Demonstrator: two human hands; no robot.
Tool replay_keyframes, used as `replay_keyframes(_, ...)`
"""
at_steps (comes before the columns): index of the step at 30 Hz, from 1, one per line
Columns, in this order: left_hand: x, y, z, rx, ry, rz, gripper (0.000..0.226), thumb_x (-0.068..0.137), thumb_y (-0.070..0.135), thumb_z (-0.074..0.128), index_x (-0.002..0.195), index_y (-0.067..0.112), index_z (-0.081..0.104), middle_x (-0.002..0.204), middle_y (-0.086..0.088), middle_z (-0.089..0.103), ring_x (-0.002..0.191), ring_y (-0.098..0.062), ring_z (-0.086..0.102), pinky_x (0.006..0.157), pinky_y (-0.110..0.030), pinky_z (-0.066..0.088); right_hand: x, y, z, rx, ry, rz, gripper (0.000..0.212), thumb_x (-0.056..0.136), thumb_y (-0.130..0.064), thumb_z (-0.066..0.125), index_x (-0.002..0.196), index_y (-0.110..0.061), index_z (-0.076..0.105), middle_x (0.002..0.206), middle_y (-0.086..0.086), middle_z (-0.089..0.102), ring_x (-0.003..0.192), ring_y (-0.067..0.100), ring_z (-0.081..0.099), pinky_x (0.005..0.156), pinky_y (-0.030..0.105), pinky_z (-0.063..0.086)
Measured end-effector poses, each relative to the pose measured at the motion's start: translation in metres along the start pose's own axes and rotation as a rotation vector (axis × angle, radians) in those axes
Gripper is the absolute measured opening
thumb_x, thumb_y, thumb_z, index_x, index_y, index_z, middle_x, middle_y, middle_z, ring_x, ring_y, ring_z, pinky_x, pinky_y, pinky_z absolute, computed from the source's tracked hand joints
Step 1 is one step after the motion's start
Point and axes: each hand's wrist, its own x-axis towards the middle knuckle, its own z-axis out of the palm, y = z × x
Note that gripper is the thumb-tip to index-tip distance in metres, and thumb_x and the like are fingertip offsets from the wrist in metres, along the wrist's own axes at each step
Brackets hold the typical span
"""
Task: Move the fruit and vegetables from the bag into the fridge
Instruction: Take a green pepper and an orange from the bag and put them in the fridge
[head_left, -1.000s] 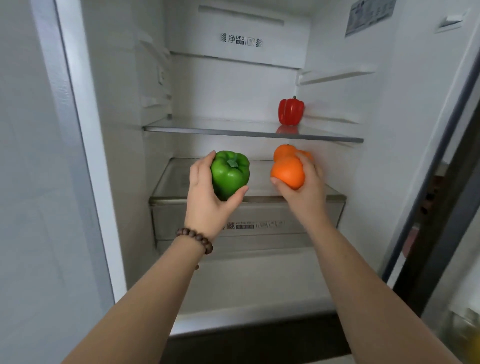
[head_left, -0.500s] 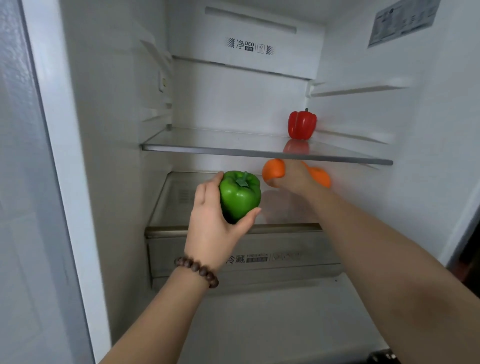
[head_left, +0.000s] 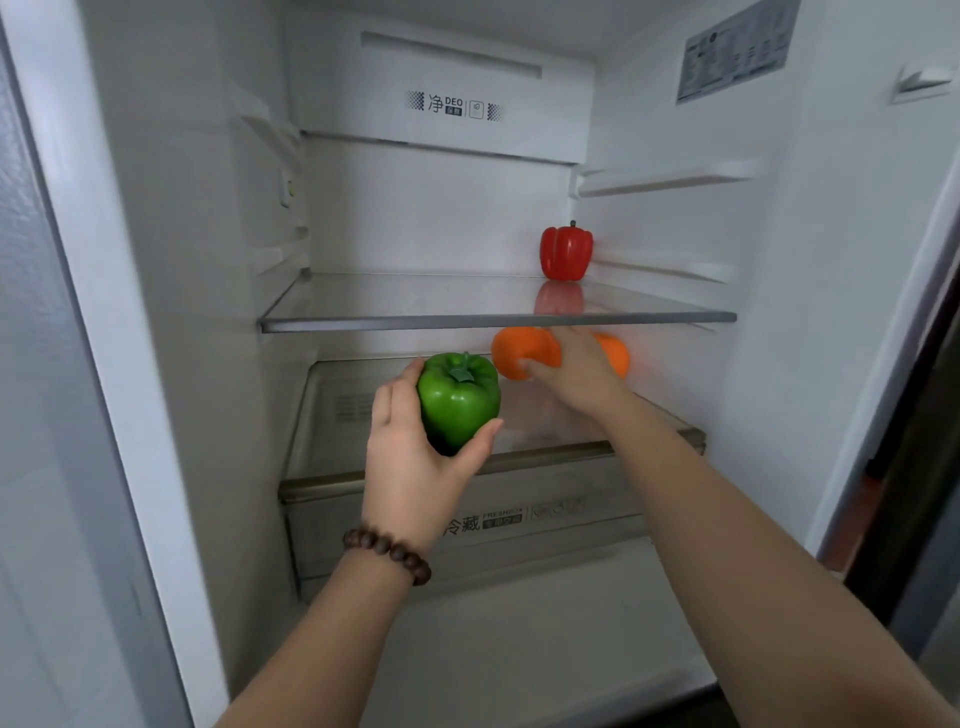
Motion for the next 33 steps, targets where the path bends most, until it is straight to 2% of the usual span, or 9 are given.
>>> replay_keyframes(2,-0.004,0.002,-0.001,-0.092,-0.011,0.000,0.080,0.064,0.036,0.083,0.131,0.014,0.046,0.121,0.000,0.050,0.104,0.005,0.045,0.093,-0.005,0.038,-0.027,0.004,-0.008,0.013,0.105,-0.046,0.056,0.084,-0.038,0.063,0.134,-0.016,0.047,0.143,0.009,0.041,0.130,0.024,0.038,0.101,0.025,0.029)
replay_keyframes(5,-0.014,0.013,-0.003,-0.238,-0.057,0.039,0.080,0.062,0.048,0.077,0.131,0.026,0.044,0.121,0.009,0.050,0.113,-0.002,0.052,0.091,-0.034,0.052,-0.062,0.019,-0.013,0.047,0.263,-0.051,0.048,0.083,-0.036,0.065,0.125,-0.014,0.056,0.139,0.013,0.045,0.129,0.026,0.040,0.107,0.027,0.028)
replay_keyframes(8,-0.004,0.037,-0.002,-0.341,-0.039,0.113,0.081,0.064,0.047,0.076,0.132,0.020,0.043,0.126,0.004,0.051,0.118,-0.010,0.051,0.092,-0.040,0.052,-0.082,0.039,-0.015,-0.004,0.310,-0.017,0.037,0.084,-0.033,0.064,0.117,-0.016,0.064,0.133,0.014,0.051,0.122,0.029,0.047,0.103,0.026,0.031)
replay_keyframes(11,0.042,0.070,0.005,-0.359,0.051,0.152,0.080,0.065,0.050,0.075,0.131,0.017,0.045,0.126,0.002,0.051,0.118,-0.011,0.051,0.096,-0.038,0.048,-0.090,0.050,-0.011,-0.033,0.300,0.007,0.028,0.084,-0.032,0.060,0.108,-0.021,0.070,0.128,0.010,0.057,0.118,0.027,0.052,0.101,0.031,0.037)
replay_keyframes(14,0.102,0.107,0.011,-0.412,0.082,0.053,0.060,0.065,0.048,0.077,0.116,0.025,0.054,0.107,0.012,0.061,0.102,-0.006,0.059,0.091,-0.032,0.050,-0.090,0.052,-0.003,-0.147,0.350,-0.032,0.029,0.082,-0.029,0.050,0.080,-0.013,0.074,0.103,0.005,0.070,0.098,0.027,0.063,0.085,0.034,0.050)
replay_keyframes(18,0.180,0.121,0.032,-0.458,-0.117,-0.096,0.057,0.059,0.047,0.082,0.105,0.025,0.058,0.101,0.008,0.065,0.093,-0.011,0.064,0.083,-0.035,0.056,-0.090,0.051,-0.005,-0.199,0.373,-0.033,0.036,0.080,-0.030,0.046,0.056,-0.011,0.066,0.073,0.000,0.070,0.077,0.022,0.064,0.069,0.033,0.051)
replay_keyframes(22,0.233,0.090,0.064,-0.271,-0.357,-0.253,0.053,0.061,0.040,0.084,0.098,0.014,0.056,0.110,-0.007,0.064,0.097,-0.023,0.065,0.083,-0.041,0.056,-0.093,0.051,-0.002,-0.211,0.413,-0.026,0.038,0.080,-0.033,0.043,0.058,-0.016,0.069,0.075,-0.004,0.072,0.073,0.019,0.066,0.071,0.033,0.052)
replay_keyframes(26,0.263,0.057,0.088,0.026,-0.526,-0.367,0.087,0.058,0.047,0.084,0.123,0.001,0.050,0.118,-0.012,0.059,0.101,-0.025,0.062,0.084,-0.041,0.056,-0.092,0.055,0.000,-0.242,0.404,-0.052,0.034,0.079,-0.034,0.044,0.060,-0.021,0.070,0.077,-0.007,0.071,0.072,0.018,0.065,0.071,0.034,0.051)
replay_keyframes(33,0.281,0.038,0.123,0.061,-0.651,-0.522,0.071,0.070,0.040,0.079,0.119,-0.002,0.051,0.114,-0.011,0.060,0.101,-0.024,0.064,0.091,-0.039,0.053,-0.087,0.064,0.007,-0.270,0.508,-0.113,0.030,0.077,-0.034,0.045,0.061,-0.024,0.068,0.078,-0.009,0.071,0.069,0.015,0.063,0.067,0.032,0.049)
